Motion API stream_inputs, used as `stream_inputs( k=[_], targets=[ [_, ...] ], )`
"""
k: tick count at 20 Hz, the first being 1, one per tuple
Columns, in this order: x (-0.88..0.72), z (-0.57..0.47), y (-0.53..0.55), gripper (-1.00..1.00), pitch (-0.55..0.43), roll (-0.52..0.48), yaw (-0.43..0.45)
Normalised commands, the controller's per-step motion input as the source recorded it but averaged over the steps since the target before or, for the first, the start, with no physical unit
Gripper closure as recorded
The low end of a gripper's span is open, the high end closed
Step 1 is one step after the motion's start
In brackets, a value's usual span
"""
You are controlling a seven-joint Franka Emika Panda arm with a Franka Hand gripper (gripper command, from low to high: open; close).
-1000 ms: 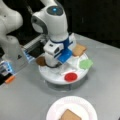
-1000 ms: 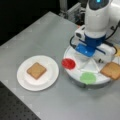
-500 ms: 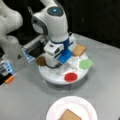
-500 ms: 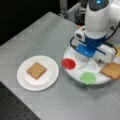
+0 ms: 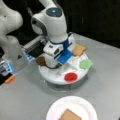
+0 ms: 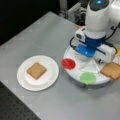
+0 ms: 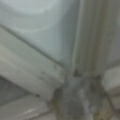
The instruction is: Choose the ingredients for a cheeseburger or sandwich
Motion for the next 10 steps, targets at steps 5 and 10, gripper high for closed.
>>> stream_inputs(
  k=[5, 10],
  targets=[
    [-0.27, -0.18, -0.09, -1.00, -0.222, 0.118, 0.172],
    [-0.30, -0.16, -0.10, -1.00, -0.201, 0.153, 0.147]
  ],
)
